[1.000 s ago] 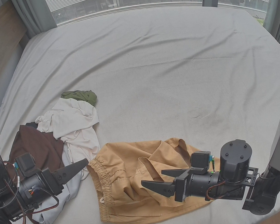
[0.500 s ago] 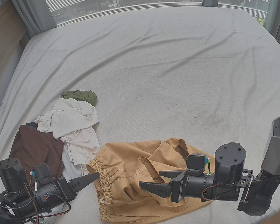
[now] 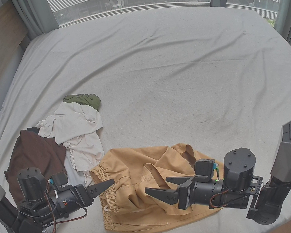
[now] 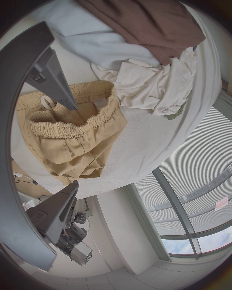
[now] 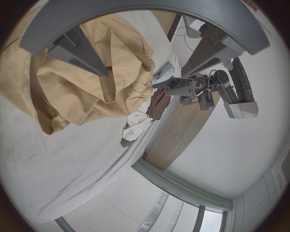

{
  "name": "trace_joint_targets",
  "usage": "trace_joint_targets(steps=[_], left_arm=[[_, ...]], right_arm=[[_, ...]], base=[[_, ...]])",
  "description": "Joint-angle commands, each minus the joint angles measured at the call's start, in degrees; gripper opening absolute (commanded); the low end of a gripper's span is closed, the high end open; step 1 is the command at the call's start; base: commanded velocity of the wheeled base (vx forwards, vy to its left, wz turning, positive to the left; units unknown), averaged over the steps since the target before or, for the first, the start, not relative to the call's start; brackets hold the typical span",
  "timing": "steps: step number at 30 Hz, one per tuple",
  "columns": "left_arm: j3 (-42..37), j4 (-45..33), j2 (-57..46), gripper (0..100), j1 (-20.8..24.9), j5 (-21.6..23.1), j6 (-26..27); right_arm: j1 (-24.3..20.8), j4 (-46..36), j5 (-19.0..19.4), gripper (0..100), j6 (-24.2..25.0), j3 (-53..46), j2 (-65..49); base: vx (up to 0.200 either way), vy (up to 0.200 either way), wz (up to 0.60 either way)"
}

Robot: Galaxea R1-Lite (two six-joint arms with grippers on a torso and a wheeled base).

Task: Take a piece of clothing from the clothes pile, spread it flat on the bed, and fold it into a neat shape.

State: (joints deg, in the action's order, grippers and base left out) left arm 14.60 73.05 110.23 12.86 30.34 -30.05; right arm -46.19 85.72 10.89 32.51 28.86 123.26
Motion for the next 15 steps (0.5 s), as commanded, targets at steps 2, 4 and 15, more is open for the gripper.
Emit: trace_joint_targets(steps=[2, 4, 15], left_arm=[[-0.01, 4.03, 5.44, 100, 1.38, 0.07, -2.91], [-0.10, 6.76, 6.14, 100, 2.08, 0.07, -5.37], [-1.42, 15.64, 9.22, 100, 4.54, 0.24, -11.35]], right_arm=[[0.31, 0.06, 0.01, 100, 0.01, -0.03, -0.12], [0.31, 0.06, 0.01, 100, 0.01, -0.03, -0.04], [0.22, 0.23, 0.01, 100, 0.01, -0.29, -0.30]], base=[[0.000, 0.000, 0.00], [0.000, 0.000, 0.00], [0.000, 0.000, 0.00]])
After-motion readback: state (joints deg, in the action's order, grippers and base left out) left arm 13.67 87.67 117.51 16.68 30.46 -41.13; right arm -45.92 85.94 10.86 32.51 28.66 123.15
